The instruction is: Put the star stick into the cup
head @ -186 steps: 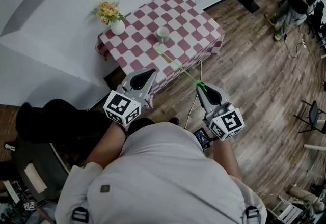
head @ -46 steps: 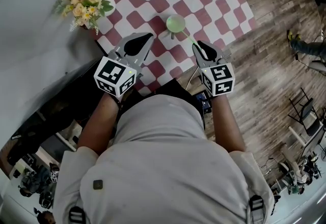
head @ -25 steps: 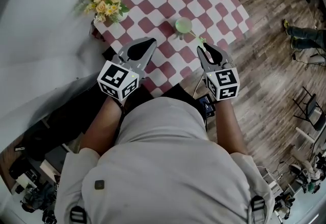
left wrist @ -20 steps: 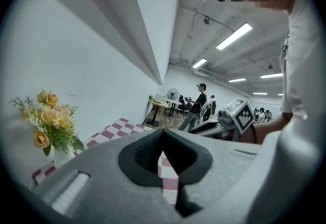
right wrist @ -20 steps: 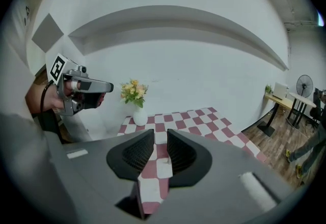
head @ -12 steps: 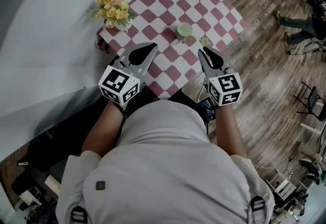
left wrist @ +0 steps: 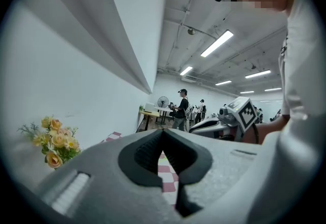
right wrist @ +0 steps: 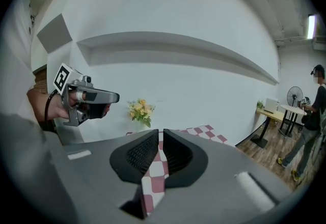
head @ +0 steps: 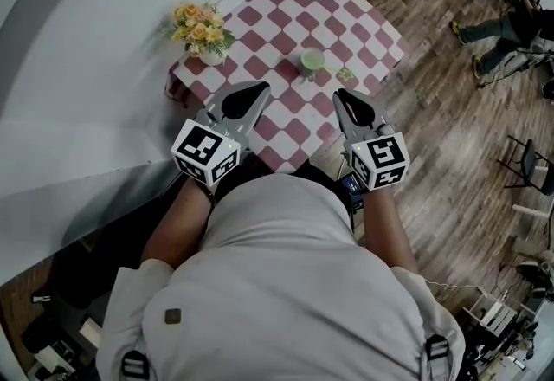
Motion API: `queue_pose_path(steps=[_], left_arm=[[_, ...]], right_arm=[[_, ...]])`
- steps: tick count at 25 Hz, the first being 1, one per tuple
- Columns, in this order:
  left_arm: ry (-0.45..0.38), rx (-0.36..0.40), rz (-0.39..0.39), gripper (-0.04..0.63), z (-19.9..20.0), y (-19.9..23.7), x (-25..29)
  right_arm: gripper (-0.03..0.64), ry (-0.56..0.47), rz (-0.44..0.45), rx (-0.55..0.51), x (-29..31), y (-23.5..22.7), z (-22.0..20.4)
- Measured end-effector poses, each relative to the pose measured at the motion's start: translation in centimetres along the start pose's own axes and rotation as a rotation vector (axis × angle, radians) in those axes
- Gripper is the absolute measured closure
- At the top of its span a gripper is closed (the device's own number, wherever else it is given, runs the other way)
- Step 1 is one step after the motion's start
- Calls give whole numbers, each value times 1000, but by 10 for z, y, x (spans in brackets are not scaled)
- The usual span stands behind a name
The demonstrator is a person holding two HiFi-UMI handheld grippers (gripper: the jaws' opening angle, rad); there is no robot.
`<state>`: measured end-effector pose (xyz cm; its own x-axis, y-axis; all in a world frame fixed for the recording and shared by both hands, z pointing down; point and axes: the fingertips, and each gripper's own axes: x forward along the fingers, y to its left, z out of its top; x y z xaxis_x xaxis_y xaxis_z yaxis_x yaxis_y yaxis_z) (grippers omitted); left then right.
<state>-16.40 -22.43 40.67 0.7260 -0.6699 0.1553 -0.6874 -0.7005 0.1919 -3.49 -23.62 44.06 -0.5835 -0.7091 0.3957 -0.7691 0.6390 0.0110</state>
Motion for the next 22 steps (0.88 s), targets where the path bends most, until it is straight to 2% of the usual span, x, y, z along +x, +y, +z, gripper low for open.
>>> queue_pose_path(steps=[12,22], left_arm=[[-17,19,-40,591,10,-15,-23],[-24,40,-51,591,13,-39,-18]], right_arm=[[607,-9,-16,-8,-27,42,7],[607,-44,-29,-13,-55,37,9]])
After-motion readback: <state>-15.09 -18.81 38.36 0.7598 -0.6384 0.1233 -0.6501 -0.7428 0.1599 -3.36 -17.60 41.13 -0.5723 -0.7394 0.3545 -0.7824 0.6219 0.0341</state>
